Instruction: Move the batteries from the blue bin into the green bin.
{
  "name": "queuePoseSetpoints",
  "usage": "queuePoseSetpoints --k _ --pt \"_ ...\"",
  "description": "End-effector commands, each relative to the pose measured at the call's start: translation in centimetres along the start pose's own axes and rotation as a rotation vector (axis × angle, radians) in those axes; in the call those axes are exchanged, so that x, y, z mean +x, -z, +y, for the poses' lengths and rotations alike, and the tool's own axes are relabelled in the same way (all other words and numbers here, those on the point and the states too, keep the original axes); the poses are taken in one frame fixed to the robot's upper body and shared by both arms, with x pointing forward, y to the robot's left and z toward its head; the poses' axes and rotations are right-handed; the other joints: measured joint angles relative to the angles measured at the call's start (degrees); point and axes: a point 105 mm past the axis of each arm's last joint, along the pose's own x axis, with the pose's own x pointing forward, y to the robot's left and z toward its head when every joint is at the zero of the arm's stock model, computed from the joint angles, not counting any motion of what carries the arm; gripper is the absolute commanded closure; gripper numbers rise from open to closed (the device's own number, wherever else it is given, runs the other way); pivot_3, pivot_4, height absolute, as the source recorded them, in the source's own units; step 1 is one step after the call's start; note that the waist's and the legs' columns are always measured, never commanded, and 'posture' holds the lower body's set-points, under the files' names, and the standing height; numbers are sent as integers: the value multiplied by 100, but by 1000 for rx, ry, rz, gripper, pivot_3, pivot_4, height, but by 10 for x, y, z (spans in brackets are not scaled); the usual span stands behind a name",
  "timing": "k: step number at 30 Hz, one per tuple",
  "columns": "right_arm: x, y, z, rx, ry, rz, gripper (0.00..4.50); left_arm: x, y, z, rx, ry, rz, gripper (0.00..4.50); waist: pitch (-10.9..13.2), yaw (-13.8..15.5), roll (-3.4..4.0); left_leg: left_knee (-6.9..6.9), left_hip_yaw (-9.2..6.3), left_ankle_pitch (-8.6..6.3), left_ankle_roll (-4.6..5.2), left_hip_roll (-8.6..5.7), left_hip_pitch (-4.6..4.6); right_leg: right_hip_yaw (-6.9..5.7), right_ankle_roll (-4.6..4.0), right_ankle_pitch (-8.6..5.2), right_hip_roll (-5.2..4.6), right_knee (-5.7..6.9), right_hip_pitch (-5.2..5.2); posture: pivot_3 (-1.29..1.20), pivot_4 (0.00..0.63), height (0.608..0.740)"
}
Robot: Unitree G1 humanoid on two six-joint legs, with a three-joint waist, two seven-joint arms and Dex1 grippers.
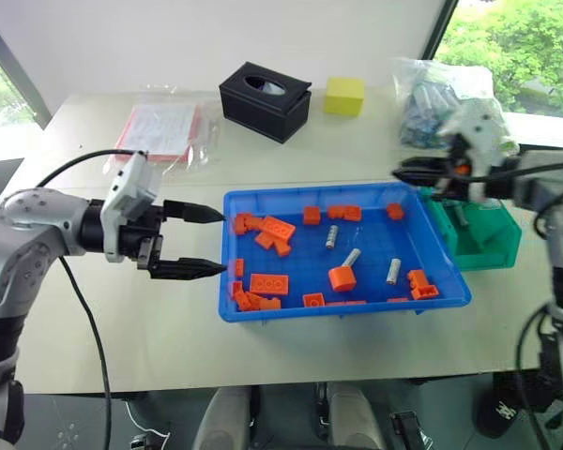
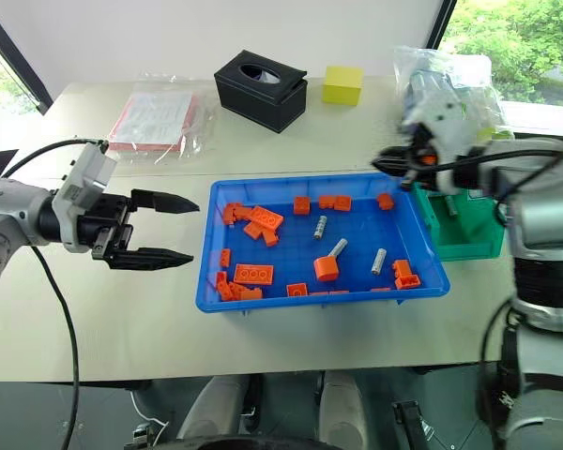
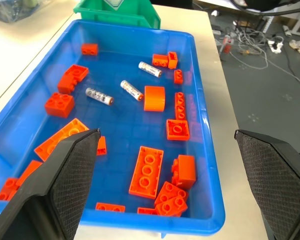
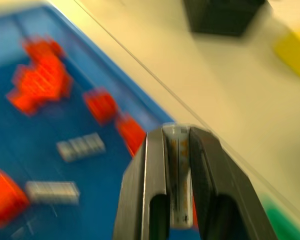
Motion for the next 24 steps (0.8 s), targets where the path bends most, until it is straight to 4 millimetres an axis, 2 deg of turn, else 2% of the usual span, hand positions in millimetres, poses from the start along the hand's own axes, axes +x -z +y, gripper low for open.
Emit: queuePoseSetpoints --k 1,6,8,9,10,14,16,18,21,24 --pt "-21 12 -19 56 120 18 4437 0 -8 3 42 3 -10 0 0 -19 0 0 2 0 0 0 0 0 0 0 0 0 -1 0 150 692" --pt "-29 45 -32 109 225 87 4437 3 -12 6 51 13 -22 0 1 -26 1 1 6 0 2 0 0 1 1 1 -2 3 -1 0 150 692" --pt "-30 52 -36 112 256 106 3366 4 -14 7 54 14 -26 0 2 -22 1 2 7 0 2 0 0 2 2 1 -2 3 -2 0 150 692" --pt "-30 54 -37 109 261 109 3060 4 -14 7 54 14 -28 0 2 -20 1 2 6 0 2 0 0 2 2 1 -1 3 -1 0 150 692" --pt "-30 54 -37 105 263 110 2520 4 -15 8 55 14 -29 0 2 -19 1 2 6 0 2 0 0 2 2 1 -1 3 -1 0 150 692" --pt "-23 35 -36 59 260 70 413 4 -17 9 57 7 -36 0 2 -18 1 2 4 0 2 0 0 1 4 2 -1 3 -1 0 150 692" --pt "-17 20 -30 55 237 34 413 4 -17 9 58 4 -37 0 3 -35 2 3 6 1 2 0 0 2 3 2 -1 3 -1 0 150 692" --pt "-4 -2 -16 66 186 -21 413 3 -17 9 56 -2 -38 0 3 -57 2 4 4 1 2 0 1 3 3 2 -1 4 -1 0 150 692" --pt "19 -29 11 124 103 -88 413 3 -16 9 54 -8 -36 0 3 -133 0 3 -6 1 2 5 1 2 8 4 6 6 -2 0 150 692" --pt "45 -40 45 236 13 -102 413 3 -16 9 54 -12 -38 0 4 -131 -1 1 -12 0 2 6 0 2 17 9 9 6 -2 0 150 692"
